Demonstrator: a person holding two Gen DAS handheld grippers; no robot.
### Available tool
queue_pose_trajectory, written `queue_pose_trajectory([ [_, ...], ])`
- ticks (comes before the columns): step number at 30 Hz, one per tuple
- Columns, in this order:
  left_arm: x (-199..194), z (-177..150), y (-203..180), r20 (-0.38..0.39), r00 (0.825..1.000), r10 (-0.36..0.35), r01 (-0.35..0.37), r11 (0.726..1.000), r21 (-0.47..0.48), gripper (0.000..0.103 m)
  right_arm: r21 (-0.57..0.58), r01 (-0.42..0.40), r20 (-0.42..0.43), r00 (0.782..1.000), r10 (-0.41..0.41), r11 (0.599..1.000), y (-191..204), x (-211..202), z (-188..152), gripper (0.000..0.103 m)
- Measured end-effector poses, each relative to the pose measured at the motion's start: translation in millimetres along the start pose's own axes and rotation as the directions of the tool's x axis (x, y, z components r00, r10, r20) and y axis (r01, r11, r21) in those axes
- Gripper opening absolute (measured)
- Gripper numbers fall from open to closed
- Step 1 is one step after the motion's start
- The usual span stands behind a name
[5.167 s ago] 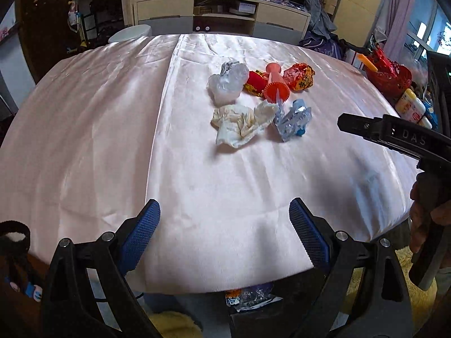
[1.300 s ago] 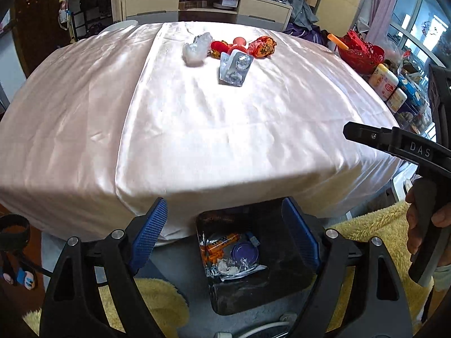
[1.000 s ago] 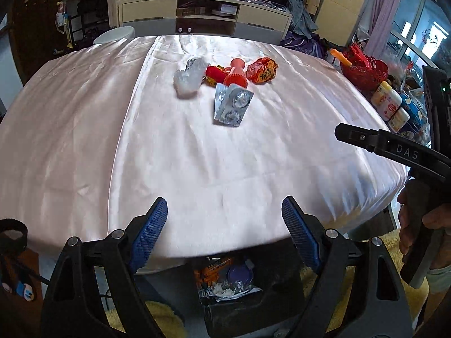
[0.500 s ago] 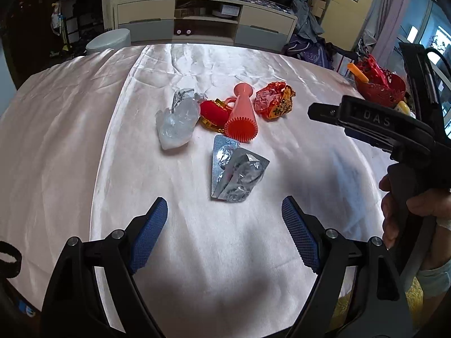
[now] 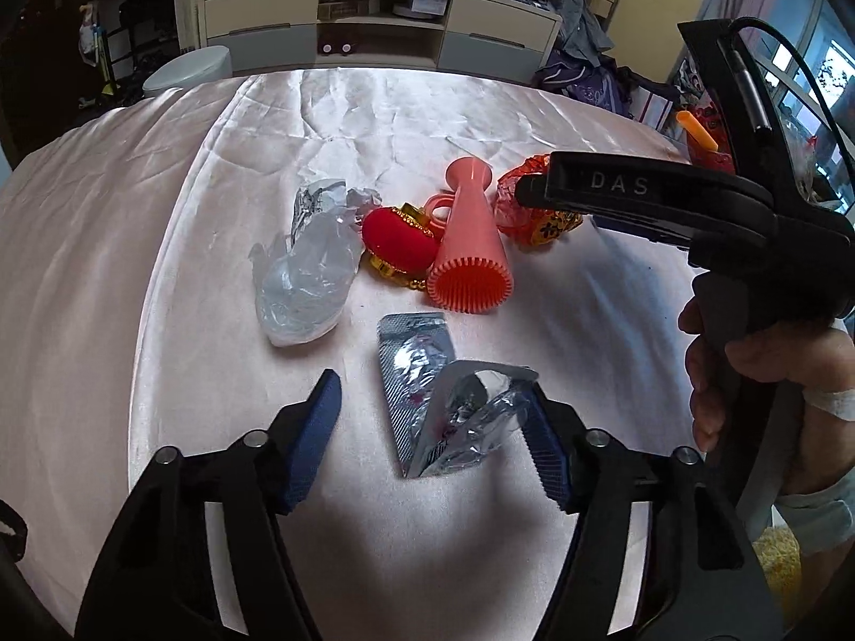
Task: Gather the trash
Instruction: 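Grasp the silver blister pack with the left tool while the right tool grasps the orange candy wrapper, then lower the blister pack and candy wrapper into the black bin and open both tools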
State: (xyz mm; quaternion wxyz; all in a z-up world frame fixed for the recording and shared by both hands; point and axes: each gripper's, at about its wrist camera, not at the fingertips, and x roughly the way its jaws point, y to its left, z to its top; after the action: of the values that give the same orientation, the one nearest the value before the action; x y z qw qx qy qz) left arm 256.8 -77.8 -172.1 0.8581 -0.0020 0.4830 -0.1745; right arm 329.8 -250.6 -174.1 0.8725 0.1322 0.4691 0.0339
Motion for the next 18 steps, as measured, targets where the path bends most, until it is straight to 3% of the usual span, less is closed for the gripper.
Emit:
queue_pose_trajectory([
  [2, 1, 1, -1, 0.002, 1.000, 0.015, -0.015, 1.000, 0.012, 0.045, -0.026, -0.007, 0.010, 1.000, 0.007, 1.000, 4, 0, -1, 0.065],
  [4, 0, 1, -2, -0.002, 1.000, 0.008, -0.008, 1.000, 0.015, 0.043, -0.049, -0.026, 0.009, 1.000, 0.027, 0.998, 8, -3, -3, 0.049],
  [10, -16, -11, -4, 0.003, 1.000, -0.001, 0.001, 1.000, 0.017, 0.040, -0.135, -0.014, -0.005, 1.000, 0.014, 0.991, 21, -24, -24, 0.043],
  [18, -76, -47, -9, 0.061, 0.998, -0.021, 0.019, 0.999, 0.030, 0.040, -0.168, -0.044, 0.037, 0.998, 0.051, 0.985, 20, -100, -75, 0.043],
])
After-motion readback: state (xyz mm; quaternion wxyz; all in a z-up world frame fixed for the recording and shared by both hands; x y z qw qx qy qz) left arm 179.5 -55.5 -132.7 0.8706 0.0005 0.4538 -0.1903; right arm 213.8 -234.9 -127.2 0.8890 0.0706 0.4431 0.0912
